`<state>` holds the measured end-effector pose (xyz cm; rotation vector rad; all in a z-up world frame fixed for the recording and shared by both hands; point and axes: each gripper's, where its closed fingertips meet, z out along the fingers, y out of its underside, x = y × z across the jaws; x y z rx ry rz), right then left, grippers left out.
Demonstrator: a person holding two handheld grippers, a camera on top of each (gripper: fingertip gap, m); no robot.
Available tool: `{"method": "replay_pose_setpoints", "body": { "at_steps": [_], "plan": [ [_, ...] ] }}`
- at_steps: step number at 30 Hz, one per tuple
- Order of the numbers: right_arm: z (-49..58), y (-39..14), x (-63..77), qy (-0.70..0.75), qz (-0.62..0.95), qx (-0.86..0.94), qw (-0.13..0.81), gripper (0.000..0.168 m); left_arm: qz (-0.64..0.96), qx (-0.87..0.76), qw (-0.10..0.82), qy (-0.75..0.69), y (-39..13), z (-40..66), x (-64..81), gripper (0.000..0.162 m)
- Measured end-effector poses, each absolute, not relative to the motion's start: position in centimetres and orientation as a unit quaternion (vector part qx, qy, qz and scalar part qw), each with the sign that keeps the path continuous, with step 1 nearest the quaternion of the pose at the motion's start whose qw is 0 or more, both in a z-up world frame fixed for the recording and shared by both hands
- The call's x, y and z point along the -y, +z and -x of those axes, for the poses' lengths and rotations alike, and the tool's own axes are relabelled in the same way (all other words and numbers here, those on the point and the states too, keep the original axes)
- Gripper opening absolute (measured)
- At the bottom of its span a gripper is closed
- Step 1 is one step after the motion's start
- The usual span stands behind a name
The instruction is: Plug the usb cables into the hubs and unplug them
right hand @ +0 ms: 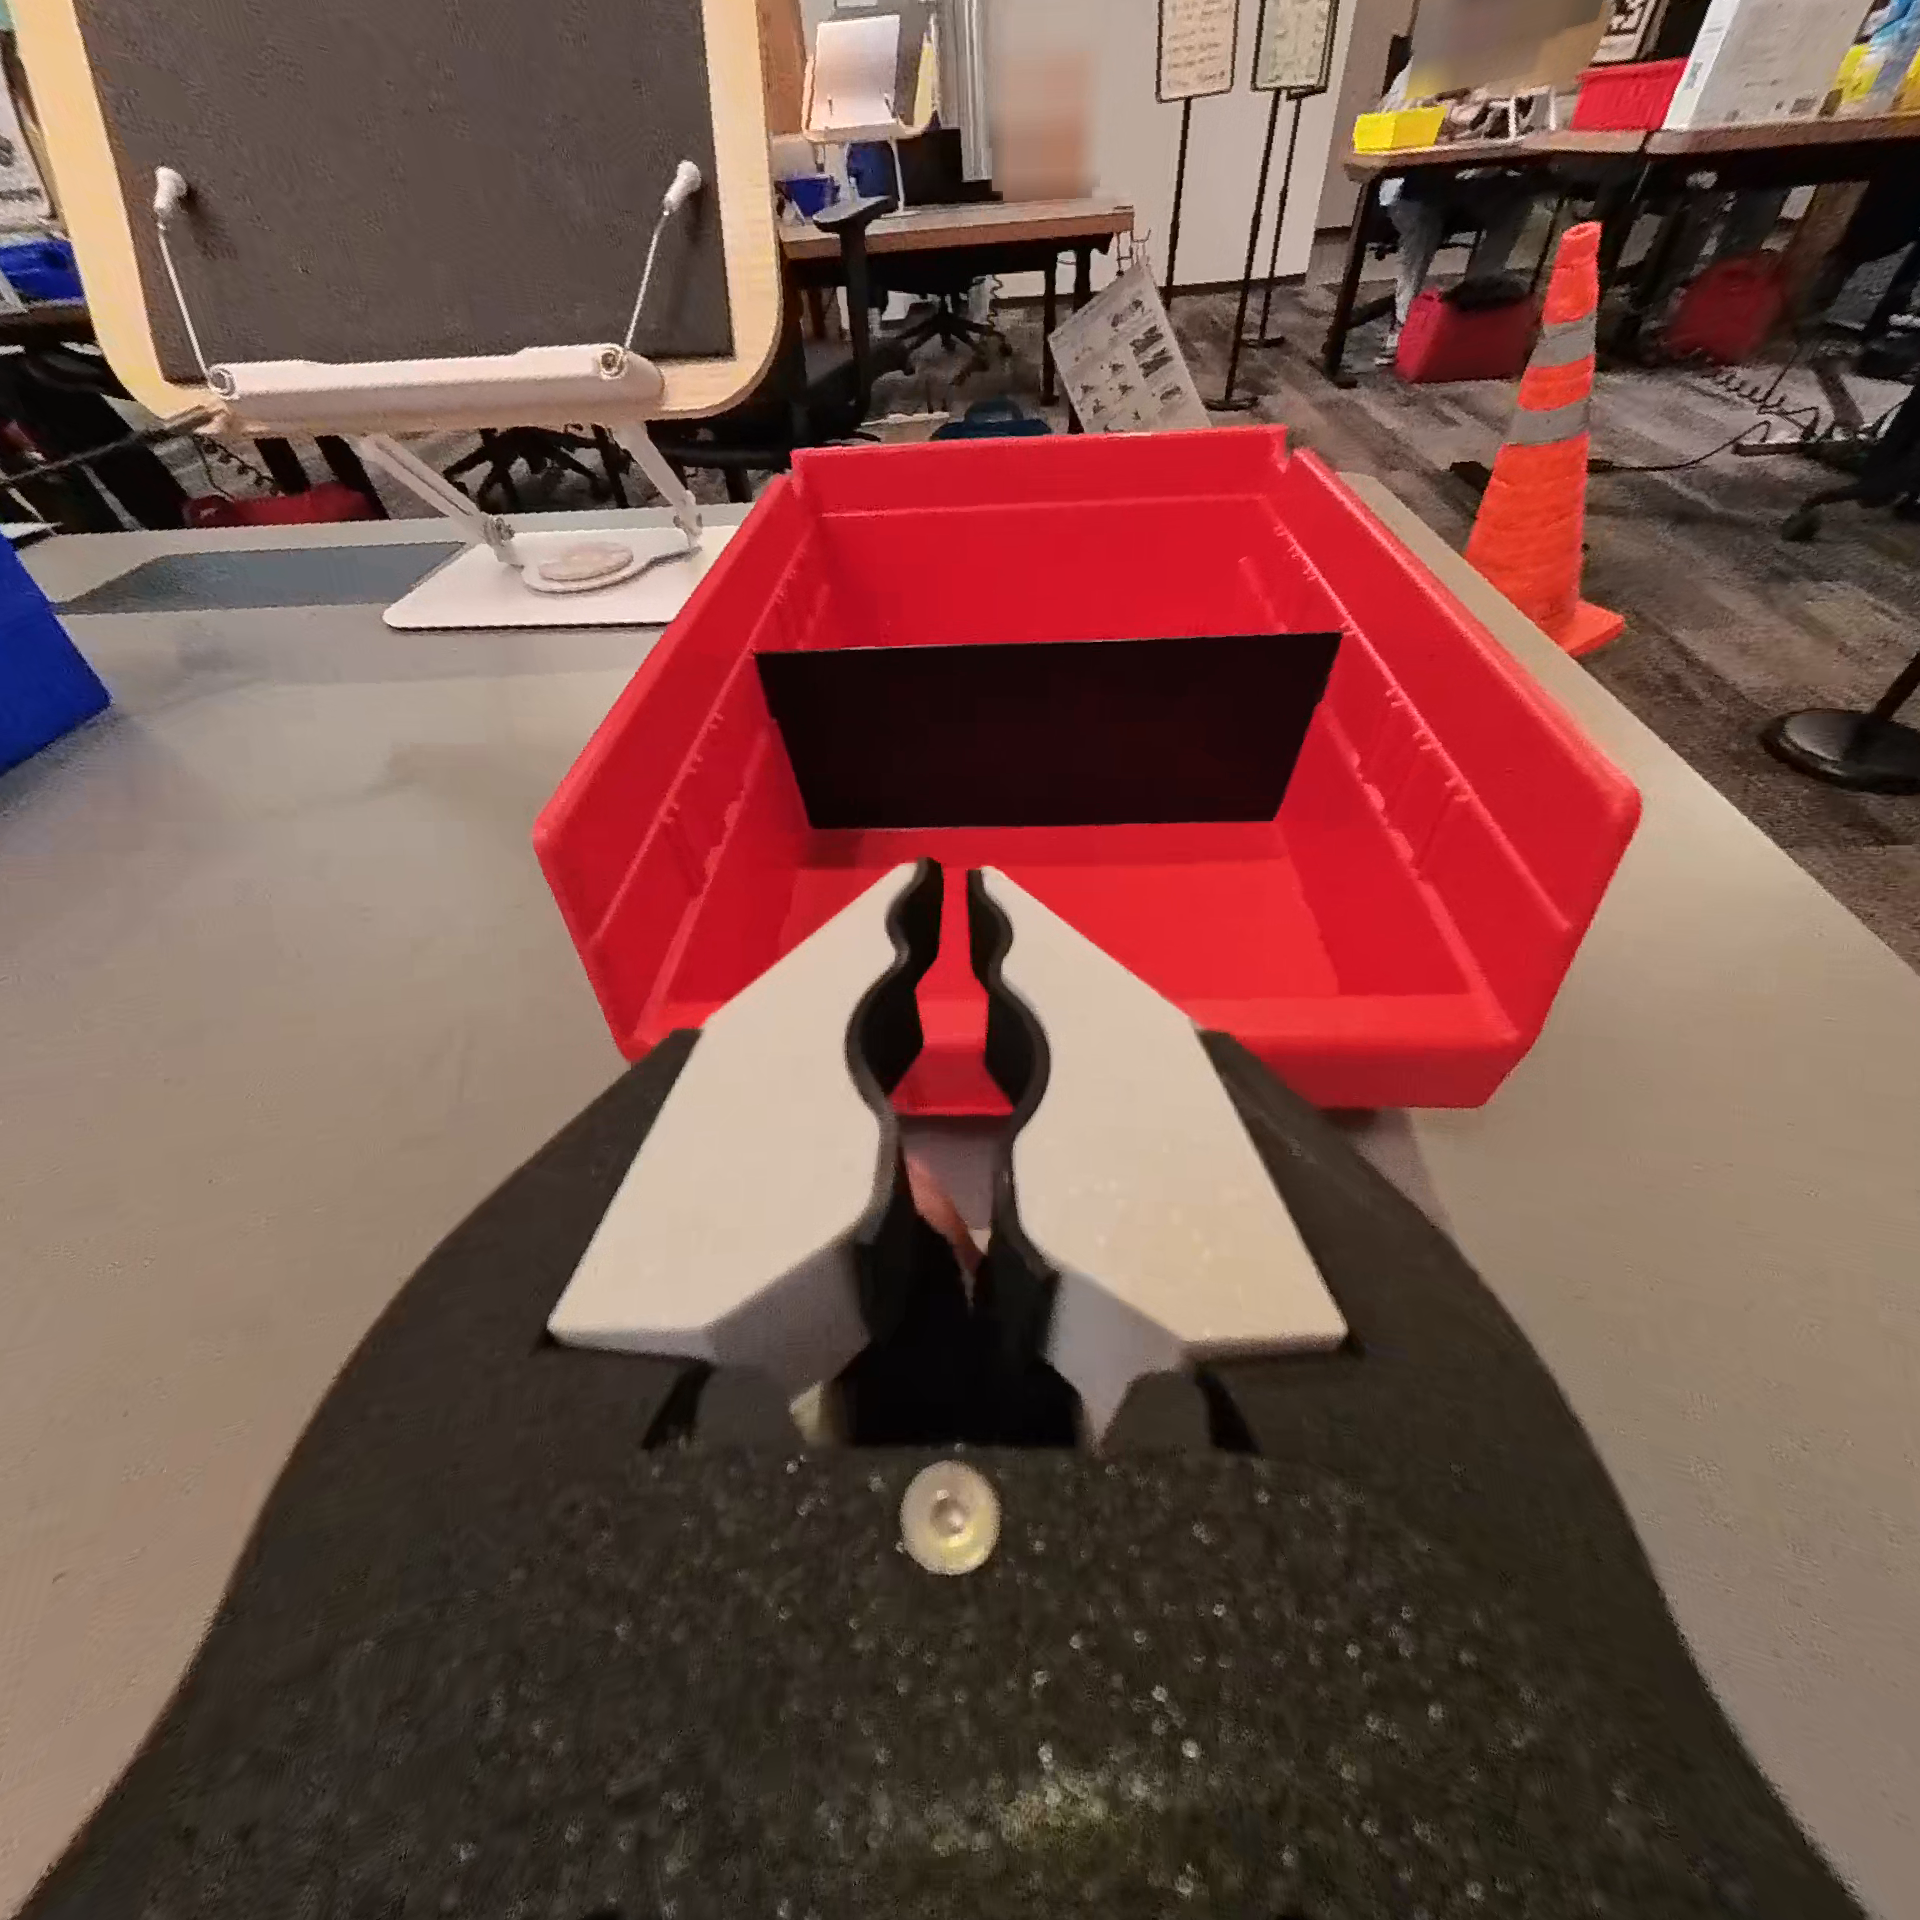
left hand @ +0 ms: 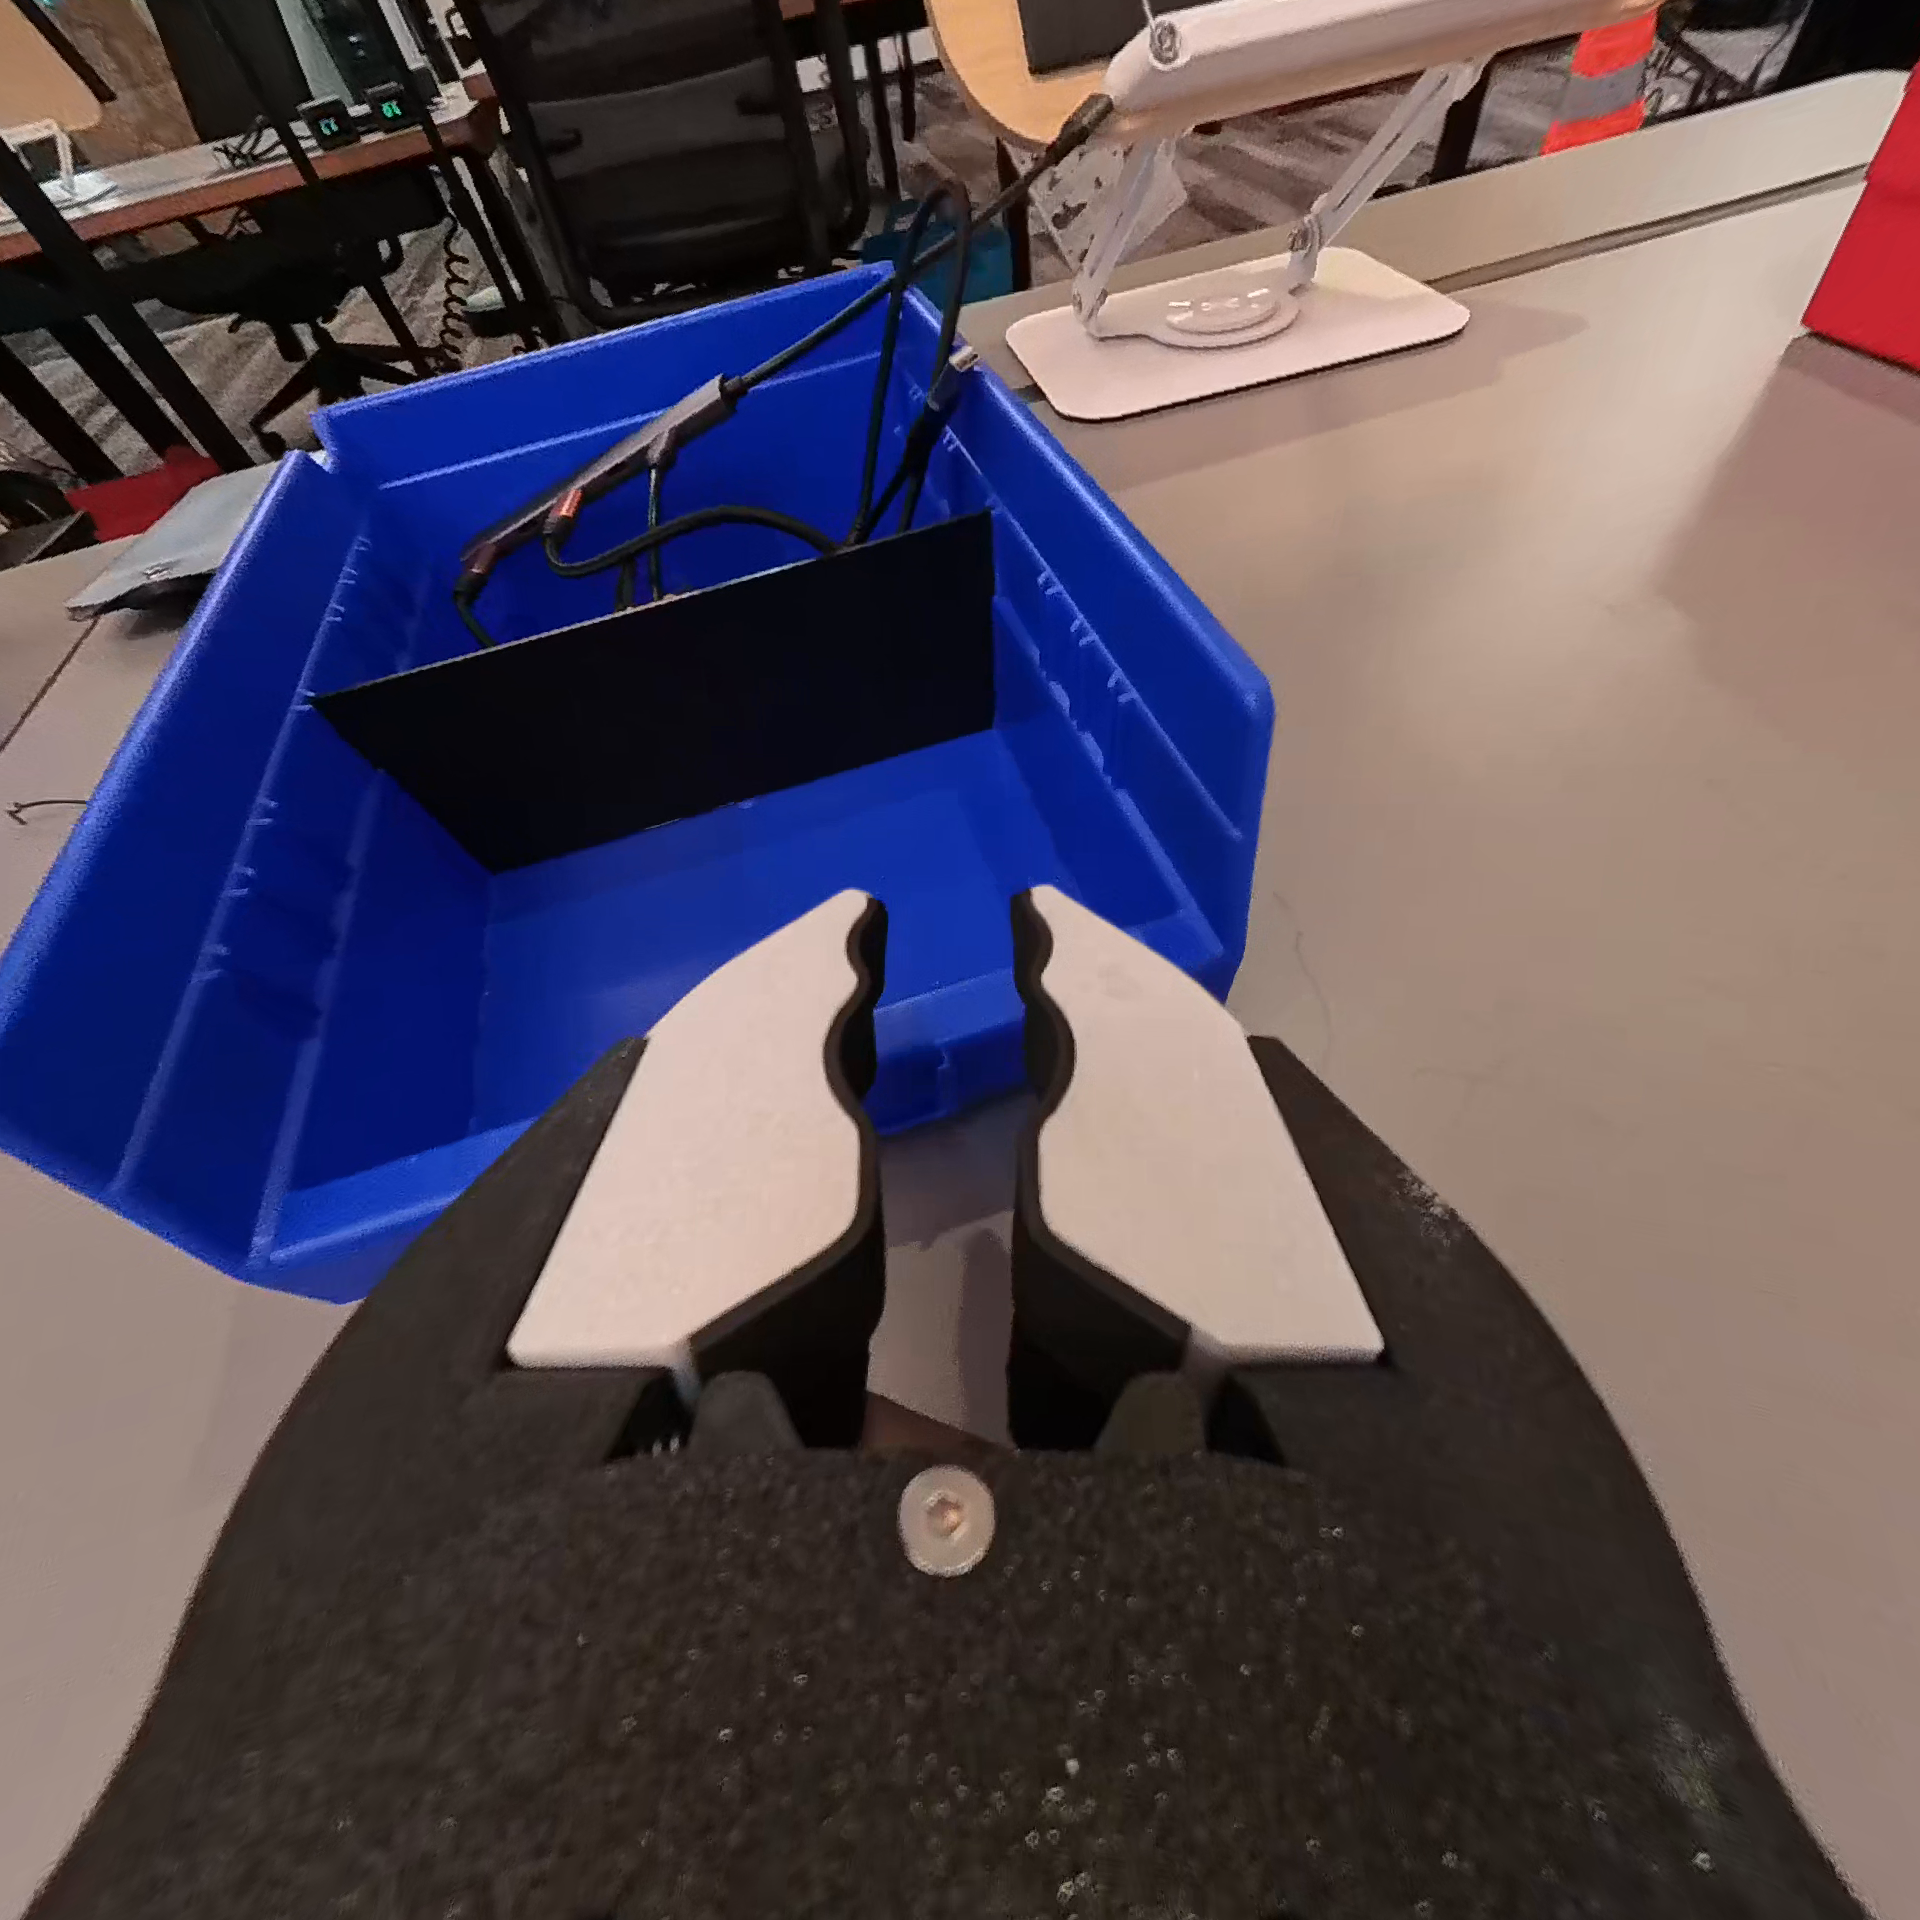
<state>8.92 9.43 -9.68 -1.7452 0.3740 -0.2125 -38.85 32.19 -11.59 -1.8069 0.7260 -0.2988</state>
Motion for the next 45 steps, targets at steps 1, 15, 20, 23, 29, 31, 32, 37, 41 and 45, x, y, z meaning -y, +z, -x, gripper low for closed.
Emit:
{"method": "replay_pose_setpoints", "body": {
  "at_steps": [1,15,20,23,29,31,32,37,41,45],
  "plan": [
    [-8.5,-9.7,-9.6,-0.081,0.762,-0.156,0.623,0.004,0.766,-0.306,0.551,-0.127,-11.6,38.8,-32.1,0.023],
    [-0.5,-10.9,-13.4,0.023,0.790,-0.015,0.613,0.029,0.825,-0.466,0.314,-0.064,-7.5,35.2,-46.7,0.048],
    [0.1,-11.3,-13.7,0.027,0.793,0.003,0.609,0.031,0.885,-0.380,0.258,-0.079,-10.0,34.8,-53.0,0.045],
    [-0.5,-11.1,-13.3,0.046,0.789,-0.015,0.613,0.029,0.897,-0.365,0.229,-0.096,-11.8,34.4,-53.3,0.035],
    [-0.8,-10.1,-12.7,0.045,0.773,-0.014,0.632,0.029,0.887,-0.372,0.265,-0.071,-11.4,34.6,-53.7,0.011],
    [-0.6,-9.6,-12.6,0.035,0.768,-0.005,0.640,0.029,0.875,-0.360,0.315,-0.075,-9.2,34.7,-53.9,0.010],
    [-0.4,-9.5,-12.6,0.030,0.766,-0.001,0.642,0.029,0.867,-0.352,0.344,-0.080,-7.8,34.9,-53.8,0.010],
    [0.5,-9.1,-12.5,0.010,0.762,0.018,0.648,0.029,0.793,-0.328,0.498,-0.126,3.0,34.8,-51.6,0.010],
    [1.3,-8.2,-12.3,-0.003,0.748,0.033,0.662,0.029,0.717,-0.320,0.591,-0.184,12.6,33.5,-47.4,0.010],
    [2.9,-6.6,-12.1,0.011,0.727,0.049,0.685,0.029,0.631,-0.351,0.647,-0.244,19.9,30.1,-41.1,0.009]
  ]
}}
